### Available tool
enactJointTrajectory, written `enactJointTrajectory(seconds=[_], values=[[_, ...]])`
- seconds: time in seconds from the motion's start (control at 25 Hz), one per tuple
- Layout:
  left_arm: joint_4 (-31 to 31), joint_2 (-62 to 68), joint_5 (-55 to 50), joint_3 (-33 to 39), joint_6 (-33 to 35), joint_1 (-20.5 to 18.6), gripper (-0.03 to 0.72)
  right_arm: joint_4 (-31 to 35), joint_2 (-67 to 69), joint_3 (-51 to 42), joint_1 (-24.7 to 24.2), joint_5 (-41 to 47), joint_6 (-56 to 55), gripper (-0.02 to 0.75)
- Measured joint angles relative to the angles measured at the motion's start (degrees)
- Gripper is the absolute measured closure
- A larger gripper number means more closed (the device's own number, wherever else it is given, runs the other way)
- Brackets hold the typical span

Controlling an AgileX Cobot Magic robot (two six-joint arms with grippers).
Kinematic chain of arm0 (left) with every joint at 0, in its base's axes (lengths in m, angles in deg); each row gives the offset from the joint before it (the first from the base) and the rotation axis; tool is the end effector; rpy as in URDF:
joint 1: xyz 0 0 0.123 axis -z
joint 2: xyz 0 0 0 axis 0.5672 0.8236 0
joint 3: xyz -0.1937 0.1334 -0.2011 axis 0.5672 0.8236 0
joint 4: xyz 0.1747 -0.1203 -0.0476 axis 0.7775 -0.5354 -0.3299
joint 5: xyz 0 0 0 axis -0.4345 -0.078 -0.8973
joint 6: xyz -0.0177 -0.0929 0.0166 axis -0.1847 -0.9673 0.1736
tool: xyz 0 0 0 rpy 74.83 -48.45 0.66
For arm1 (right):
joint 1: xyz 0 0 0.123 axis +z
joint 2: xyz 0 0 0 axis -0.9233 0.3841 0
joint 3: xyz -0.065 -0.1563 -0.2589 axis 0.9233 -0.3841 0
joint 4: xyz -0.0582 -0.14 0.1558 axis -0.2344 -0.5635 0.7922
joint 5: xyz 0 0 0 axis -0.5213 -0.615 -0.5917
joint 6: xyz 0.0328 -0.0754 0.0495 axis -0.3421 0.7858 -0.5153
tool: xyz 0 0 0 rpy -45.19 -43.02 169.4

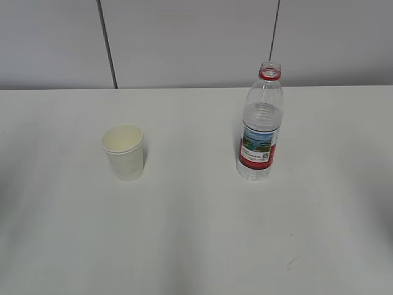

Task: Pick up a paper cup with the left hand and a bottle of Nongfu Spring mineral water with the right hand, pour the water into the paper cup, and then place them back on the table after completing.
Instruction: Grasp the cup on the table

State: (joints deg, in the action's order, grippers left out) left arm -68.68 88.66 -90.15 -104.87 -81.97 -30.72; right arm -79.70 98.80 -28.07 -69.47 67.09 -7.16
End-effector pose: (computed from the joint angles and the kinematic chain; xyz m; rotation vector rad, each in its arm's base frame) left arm 0.0995 -0.0050 0.3314 -0.0338 1.9494 -0.0859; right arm 0.0712 -0.0056 0.3145 0.0081 2.0379 -0.0840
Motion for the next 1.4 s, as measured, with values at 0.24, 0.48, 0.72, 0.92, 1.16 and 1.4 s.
enactJointTrajectory(seconds=[0.24,0.48,0.72,0.92,1.16,1.4], values=[[0.4,11.8,20.1,6.8,0.1,2.0,0.447,0.0,10.2,0.0,0.0,-12.9,0.0,0.202],[3.1,23.3,39.5,12.3,0.2,2.8,0.447,0.0,17.8,-3.3,0.0,-27.8,-0.1,0.202],[5.0,34.7,56.9,15.5,0.2,2.8,0.447,-0.1,23.4,-8.2,0.0,-39.1,-0.1,0.203],[11.0,44.4,69.6,16.2,0.2,2.8,0.447,-0.1,26.5,-10.3,0.0,-45.7,-0.2,0.203],[13.8,52.3,81.1,16.2,0.2,2.8,0.449,-0.2,27.7,-10.8,0.0,-51.6,-0.4,0.203],[17.0,57.2,83.9,16.2,0.2,2.8,0.445,-0.3,27.7,-10.8,0.0,-52.5,-0.4,0.203]])
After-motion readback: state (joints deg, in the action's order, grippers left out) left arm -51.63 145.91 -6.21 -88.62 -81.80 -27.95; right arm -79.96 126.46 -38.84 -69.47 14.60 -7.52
